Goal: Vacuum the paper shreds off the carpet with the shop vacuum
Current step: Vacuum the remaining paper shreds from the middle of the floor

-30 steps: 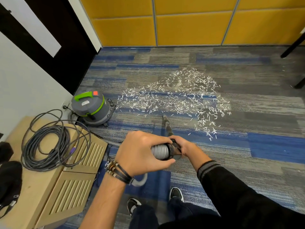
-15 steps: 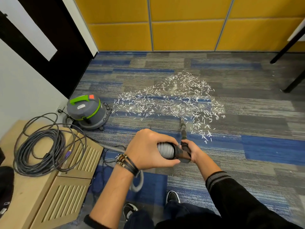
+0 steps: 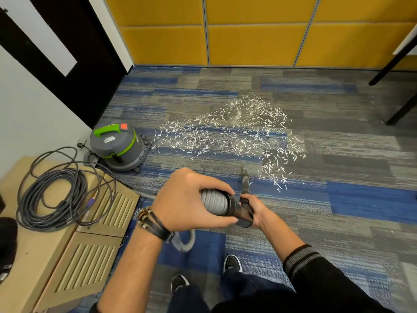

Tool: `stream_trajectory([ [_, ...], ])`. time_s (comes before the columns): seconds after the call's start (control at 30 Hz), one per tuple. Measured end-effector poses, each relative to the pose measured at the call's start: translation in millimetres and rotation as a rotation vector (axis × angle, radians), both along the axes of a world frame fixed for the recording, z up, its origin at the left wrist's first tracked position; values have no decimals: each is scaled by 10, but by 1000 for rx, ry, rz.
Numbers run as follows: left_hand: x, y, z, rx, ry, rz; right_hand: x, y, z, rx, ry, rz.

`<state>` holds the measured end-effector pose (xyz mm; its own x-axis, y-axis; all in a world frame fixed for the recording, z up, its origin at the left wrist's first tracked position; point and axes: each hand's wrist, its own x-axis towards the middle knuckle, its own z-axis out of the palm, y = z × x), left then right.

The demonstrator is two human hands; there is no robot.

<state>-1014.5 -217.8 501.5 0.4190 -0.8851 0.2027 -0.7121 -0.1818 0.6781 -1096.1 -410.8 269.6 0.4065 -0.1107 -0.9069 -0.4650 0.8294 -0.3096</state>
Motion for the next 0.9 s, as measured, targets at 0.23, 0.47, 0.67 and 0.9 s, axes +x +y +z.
stream_trajectory([
  [0.23, -89, -16, 105, 12, 46, -61, -344, -26, -94, 46, 22, -116],
  [0.47, -68, 326, 334, 23, -4, -45, -178, 498, -56, 116, -22, -103],
  [0.67, -187, 480, 252, 19, 82, -42, -493, 576, -5, 73, 8, -185],
  [0.9, -281, 518, 88, -45, 83, 26, -685, 340, 71, 18, 40, -180],
])
